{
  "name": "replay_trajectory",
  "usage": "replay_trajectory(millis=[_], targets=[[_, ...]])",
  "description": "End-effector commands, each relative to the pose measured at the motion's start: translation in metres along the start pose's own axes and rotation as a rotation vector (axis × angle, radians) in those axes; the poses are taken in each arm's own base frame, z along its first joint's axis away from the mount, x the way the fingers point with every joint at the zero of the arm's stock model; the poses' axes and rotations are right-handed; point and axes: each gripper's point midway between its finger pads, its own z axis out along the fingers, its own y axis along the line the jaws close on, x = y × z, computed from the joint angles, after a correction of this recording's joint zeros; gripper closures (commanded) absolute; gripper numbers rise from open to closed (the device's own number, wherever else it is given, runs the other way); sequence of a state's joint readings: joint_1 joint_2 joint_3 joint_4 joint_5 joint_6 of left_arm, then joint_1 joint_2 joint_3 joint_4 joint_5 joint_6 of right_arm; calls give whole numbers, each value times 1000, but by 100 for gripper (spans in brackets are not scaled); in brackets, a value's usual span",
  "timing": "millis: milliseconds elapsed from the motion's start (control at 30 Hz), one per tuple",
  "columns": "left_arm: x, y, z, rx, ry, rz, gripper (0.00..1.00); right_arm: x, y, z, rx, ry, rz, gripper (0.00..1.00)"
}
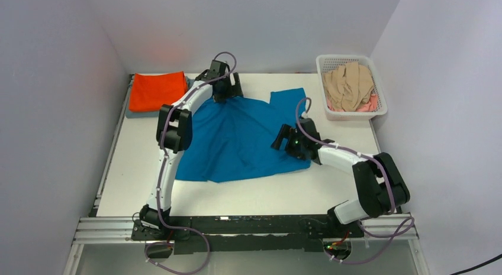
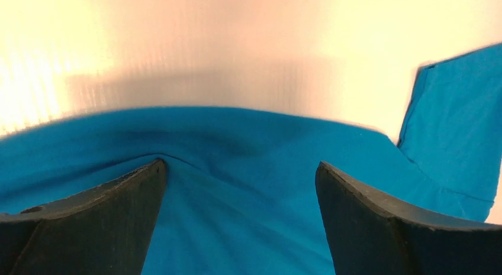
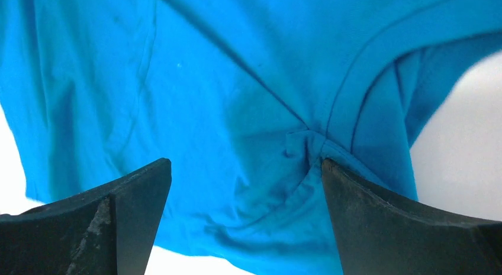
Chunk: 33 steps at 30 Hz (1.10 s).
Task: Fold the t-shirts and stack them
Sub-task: Flatten out the tshirt
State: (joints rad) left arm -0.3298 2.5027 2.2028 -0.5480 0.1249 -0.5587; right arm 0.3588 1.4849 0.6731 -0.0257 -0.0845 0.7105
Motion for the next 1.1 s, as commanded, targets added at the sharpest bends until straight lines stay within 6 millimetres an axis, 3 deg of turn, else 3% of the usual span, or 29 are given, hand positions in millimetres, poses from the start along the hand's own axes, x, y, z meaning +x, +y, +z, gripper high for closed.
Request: replay_trajectory(millis=[0,100,267,333,400,500,567,600,633,833,1067], targets=[[11,-9,-9,64,54,86,1,56,-18,-9,74,140,45,0],[10,2,-24,24,11,117,1,25,-16,-15,118,54,-55,0],[-35,7,-74,-110,-91,219,1,-28,12,-31,96,-70,-186,0],[-51,7,-99,-155,-136,254,1,-40,30,-36,42,-82,-240,0],[-54,6,-125,-159,-161,270,1,-46,57,-39,-78,-82,-322,0],[-31,7,-153,-113,-166,260,1,-43,96,-39,-287,-43,-453,0],[-12,10,-170,-77,-183,229,1,-36,111,-27,-360,25,-489,2],[15,26,-165,-92,-143,207,1,-36,115,-20,-373,57,-498,3],[29,36,-167,-96,-131,185,1,-36,118,-13,-373,83,-500,5],[100,81,-164,-118,-31,83,1,-42,126,37,-313,164,-554,16],[139,111,-156,-153,29,-10,1,-29,115,81,-228,249,-560,24]])
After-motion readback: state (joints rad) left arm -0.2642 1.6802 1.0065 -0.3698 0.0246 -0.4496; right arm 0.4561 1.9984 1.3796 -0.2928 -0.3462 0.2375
